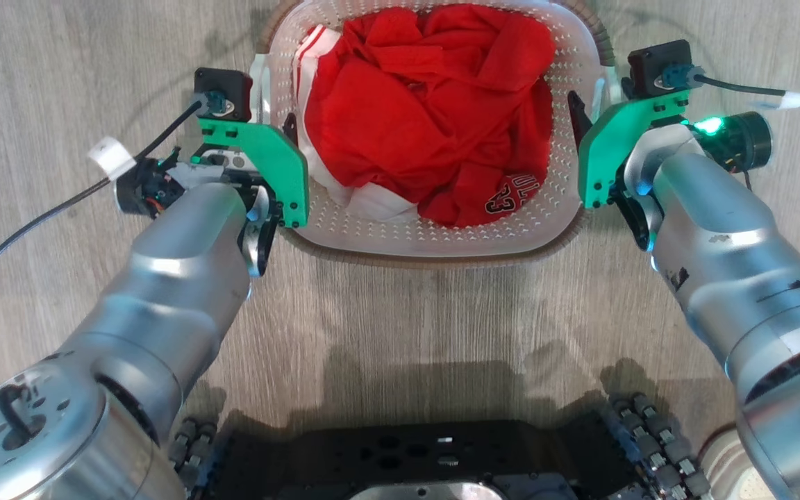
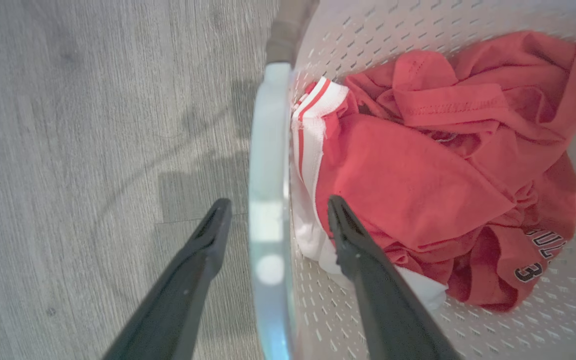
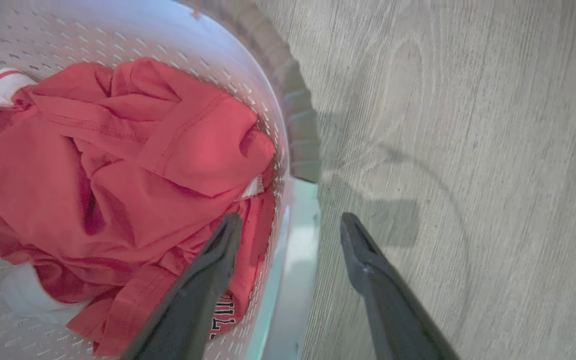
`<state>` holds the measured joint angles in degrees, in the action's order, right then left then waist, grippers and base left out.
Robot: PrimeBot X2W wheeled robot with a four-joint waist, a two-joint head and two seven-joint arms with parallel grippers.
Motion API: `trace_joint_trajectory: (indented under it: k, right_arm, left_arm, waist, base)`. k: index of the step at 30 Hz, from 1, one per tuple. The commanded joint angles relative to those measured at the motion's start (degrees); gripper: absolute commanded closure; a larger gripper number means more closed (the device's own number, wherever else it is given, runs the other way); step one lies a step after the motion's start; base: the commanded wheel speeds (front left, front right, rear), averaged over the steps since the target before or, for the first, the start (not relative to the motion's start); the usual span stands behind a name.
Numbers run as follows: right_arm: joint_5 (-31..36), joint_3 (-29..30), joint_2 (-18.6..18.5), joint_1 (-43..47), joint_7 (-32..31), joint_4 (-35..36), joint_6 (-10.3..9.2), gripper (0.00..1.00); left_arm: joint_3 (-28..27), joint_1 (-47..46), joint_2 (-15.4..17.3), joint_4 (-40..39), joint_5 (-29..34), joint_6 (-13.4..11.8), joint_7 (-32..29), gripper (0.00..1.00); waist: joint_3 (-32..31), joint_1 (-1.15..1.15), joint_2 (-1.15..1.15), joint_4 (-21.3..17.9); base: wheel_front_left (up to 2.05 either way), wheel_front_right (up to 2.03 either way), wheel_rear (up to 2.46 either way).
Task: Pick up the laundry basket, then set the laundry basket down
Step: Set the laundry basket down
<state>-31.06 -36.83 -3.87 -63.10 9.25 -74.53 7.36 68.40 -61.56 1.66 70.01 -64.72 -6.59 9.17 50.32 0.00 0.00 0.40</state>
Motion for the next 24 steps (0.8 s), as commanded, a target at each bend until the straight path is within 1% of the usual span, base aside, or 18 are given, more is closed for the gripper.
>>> trace_joint_trajectory:
  k: [1, 11, 17, 20, 24]
  right_arm:
    - [0.81, 0.27, 1.00, 1.96, 0.85, 0.57, 0.13, 0.00]
    - [5.73, 6.40, 1.00, 1.56, 3.81, 0.57, 0.13, 0.00]
    - [6.30, 9.80, 1.00, 1.88, 5.49, 0.70, 0.13, 0.00]
    - [6.83, 10.55, 1.00, 2.12, 5.67, 1.16, 0.13, 0.00]
    - [10.41, 14.58, 1.00, 3.43, 5.73, 5.86, 0.13, 0.00]
  left_arm:
    - [-0.10, 0.70, 1.21, 0.27, -0.70, -0.32, 0.54, 0.00]
    - [-0.72, 0.95, 1.21, 1.33, -1.15, 0.32, 4.49, 0.00]
    - [-1.77, 1.19, 1.21, 0.59, -0.40, 0.97, 5.73, 0.00]
    - [-3.42, 0.59, 1.47, -0.94, 0.86, 0.62, 5.79, 0.00]
    - [-8.67, 1.94, 3.59, -6.74, 5.91, -0.61, 5.81, 0.00]
  waist:
    - [-0.42, 0.00, 0.00, 0.00]
    - [-4.68, 0.00, 0.00, -0.32]
    - [-8.44, 0.00, 0.00, -0.34]
    - [-9.77, 0.00, 0.00, -0.27]
    - [-12.76, 0.00, 0.00, -0.48]
  base:
    - [0.00, 0.00, 0.00]
    - [0.00, 0.00, 0.00]
    - [0.00, 0.00, 0.00]
    - [0.00, 0.00, 0.00]
    - [0.00, 0.00, 0.00]
